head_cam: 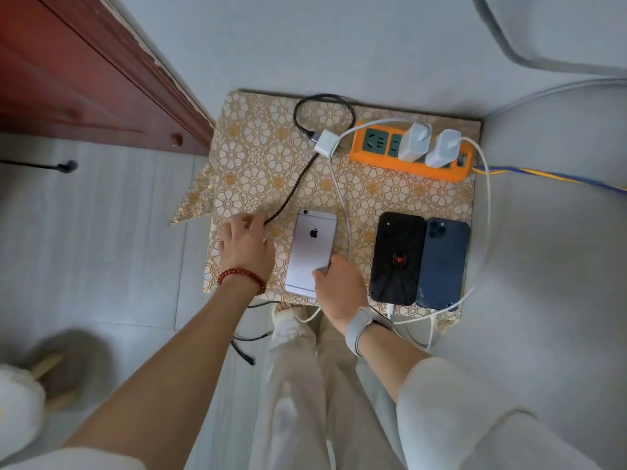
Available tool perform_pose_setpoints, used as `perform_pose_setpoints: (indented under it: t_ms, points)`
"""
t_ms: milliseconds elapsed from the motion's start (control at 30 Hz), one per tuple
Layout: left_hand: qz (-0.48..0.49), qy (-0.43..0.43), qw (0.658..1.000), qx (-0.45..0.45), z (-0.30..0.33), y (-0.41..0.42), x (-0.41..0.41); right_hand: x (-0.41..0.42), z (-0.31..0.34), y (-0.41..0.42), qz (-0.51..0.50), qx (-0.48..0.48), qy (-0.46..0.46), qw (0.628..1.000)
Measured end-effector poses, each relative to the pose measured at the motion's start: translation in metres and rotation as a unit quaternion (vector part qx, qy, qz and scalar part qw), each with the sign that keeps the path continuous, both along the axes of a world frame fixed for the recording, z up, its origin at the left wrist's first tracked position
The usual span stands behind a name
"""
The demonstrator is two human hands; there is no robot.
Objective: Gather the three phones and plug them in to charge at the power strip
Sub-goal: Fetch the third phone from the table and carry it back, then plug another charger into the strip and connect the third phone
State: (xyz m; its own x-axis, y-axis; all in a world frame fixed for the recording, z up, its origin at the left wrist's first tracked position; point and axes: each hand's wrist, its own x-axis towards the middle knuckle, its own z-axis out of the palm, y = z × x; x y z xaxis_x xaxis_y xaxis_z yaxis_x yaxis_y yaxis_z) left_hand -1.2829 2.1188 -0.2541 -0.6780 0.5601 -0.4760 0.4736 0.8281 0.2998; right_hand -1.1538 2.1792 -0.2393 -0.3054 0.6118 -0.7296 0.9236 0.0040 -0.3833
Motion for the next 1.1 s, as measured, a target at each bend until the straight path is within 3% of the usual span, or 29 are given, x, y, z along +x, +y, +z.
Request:
perform_pose_setpoints:
  t_ms: [167, 333, 433, 567, 667, 800, 933, 1100]
  points:
    - [0.013, 0.014, 0.999, 0.03, -0.009, 0.015, -0.004, 0.006, 0.011, 0.012, 0.057, 0.067, 0.0, 0.996]
    - [0.091, -0.093, 0.978, 0.161, 0.011, 0.018, -0.014, -0.002, 0.027, 0.037, 0.077, 0.176, 0.136, 0.972]
    - [0.086, -0.1, 0.963, 0.237, 0.035, -0.001, -0.019, -0.022, 0.033, 0.055, 0.205, 0.207, 0.168, 0.942]
    - [0.065, -0.125, 0.948, 0.287, 0.059, -0.03, -0.028, -0.062, 0.033, 0.06, 0.358, 0.194, 0.106, 0.907]
    - [0.044, -0.131, 0.946, 0.293, 0.068, -0.048, -0.037, -0.085, 0.03, 0.056, 0.397, 0.217, 0.071, 0.889]
    - [0.039, -0.115, 0.953, 0.276, 0.065, -0.064, -0.05, -0.108, 0.018, 0.057, 0.31, 0.225, 0.041, 0.923]
    - [0.06, -0.1, 0.96, 0.256, 0.058, -0.076, -0.055, -0.12, 0.006, 0.056, 0.315, 0.162, -0.058, 0.933]
    - [0.126, -0.081, 0.966, 0.21, 0.056, -0.079, -0.055, -0.118, 0.021, 0.058, 0.36, 0.209, 0.014, 0.909]
